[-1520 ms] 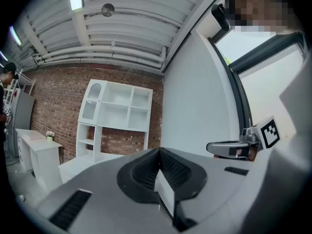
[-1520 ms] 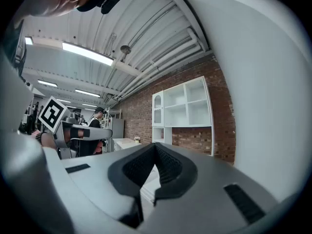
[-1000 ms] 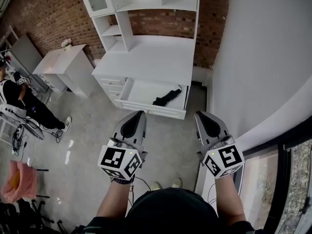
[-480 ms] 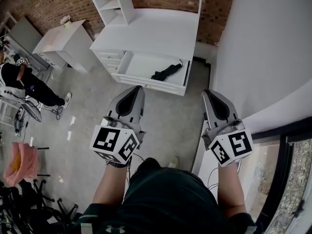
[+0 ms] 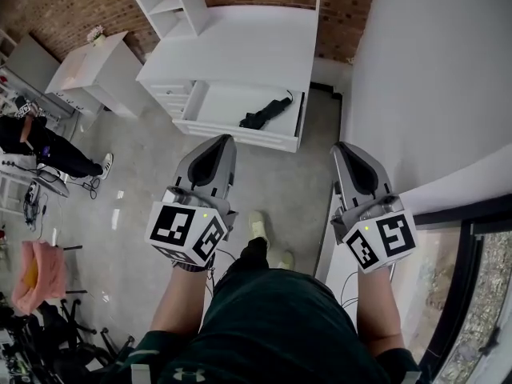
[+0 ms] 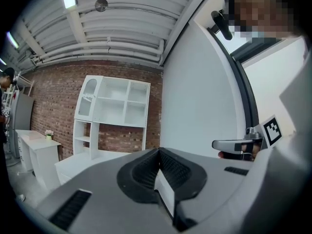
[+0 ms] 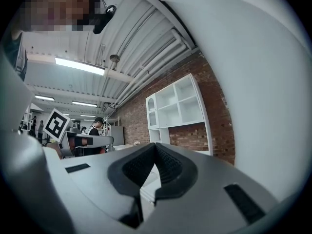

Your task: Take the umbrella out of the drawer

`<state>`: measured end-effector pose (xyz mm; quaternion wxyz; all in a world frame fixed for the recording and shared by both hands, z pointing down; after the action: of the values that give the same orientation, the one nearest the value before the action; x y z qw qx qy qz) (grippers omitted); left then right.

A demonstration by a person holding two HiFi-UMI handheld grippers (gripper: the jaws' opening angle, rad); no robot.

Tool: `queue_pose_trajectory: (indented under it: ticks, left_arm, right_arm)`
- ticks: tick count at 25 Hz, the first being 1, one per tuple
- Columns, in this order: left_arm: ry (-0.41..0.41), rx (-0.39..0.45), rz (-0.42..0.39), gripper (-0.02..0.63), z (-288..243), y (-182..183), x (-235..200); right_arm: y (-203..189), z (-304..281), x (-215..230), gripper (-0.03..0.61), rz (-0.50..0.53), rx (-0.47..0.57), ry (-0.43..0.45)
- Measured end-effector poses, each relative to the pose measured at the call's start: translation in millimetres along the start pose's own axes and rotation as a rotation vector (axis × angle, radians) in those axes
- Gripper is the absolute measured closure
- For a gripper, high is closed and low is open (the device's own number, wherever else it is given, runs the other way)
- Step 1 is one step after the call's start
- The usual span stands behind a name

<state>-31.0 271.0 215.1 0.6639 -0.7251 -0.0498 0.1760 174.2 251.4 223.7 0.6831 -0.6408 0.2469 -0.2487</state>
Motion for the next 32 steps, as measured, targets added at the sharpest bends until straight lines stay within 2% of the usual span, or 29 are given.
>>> queue_pose_trajectory:
  ticks: [9,21,25,32]
  left_arm:
    - [-0.039,-0.024,0.016,0.607,-63.1,-8.6,-44.6]
    - [-0.108,-0.101,0.017,0.607,-167.5,-18.8,-134.3]
    - [-0.147,-0.138,-0.007,0.607,-196.5,-34.0,-156.7]
    - [-0.191,-0.198,0.002,0.607,-237.2,-67.0,-184.5]
  right_arm:
    - [-12.6,-60.7,21.7,0.574,0.016,-0.029,-0.034]
    - [-37.3,-186.8,46.2,0.574,0.006,-0.095,-0.068]
    - [-45.1,-221.3,49.0,0.574,0.012,-0.118,-0.083]
    - [-64.4,-262.9,61.6,0.574,0.007,-0.145,-0.105]
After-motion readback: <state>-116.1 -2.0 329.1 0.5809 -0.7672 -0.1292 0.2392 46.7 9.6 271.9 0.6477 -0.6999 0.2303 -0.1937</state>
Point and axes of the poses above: the fingertips, and each gripper's own axes: z backward along the fingers, x to its right, y out of its top, the point moved 3 cm from there along z, backward along the fingers, and after that the axes turned 7 degrees about z, right-handed, at the moved point
